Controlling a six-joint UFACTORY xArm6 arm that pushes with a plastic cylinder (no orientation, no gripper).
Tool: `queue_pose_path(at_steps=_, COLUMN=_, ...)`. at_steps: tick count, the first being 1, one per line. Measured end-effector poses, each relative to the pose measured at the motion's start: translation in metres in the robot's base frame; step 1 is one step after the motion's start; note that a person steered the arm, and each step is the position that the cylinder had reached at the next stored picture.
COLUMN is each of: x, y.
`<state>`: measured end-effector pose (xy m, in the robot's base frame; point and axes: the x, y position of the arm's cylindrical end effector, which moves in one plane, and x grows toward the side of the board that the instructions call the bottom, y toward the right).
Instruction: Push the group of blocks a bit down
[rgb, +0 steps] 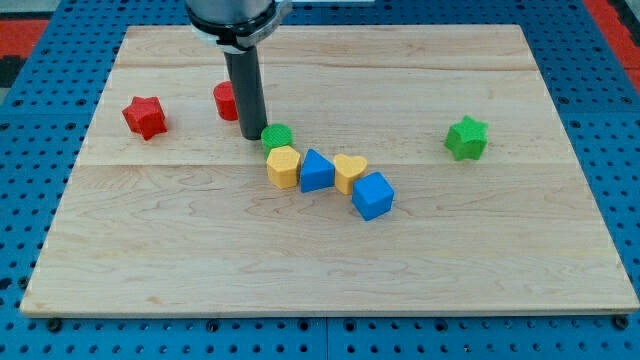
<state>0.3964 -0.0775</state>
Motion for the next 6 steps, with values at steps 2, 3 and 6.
queue_pose_path(at_steps=2, x=0.012, y=0.081)
queue_pose_path(at_steps=3, x=0.027, y=0.069)
queue_pose_path(at_steps=6, x=0.063, y=0.101)
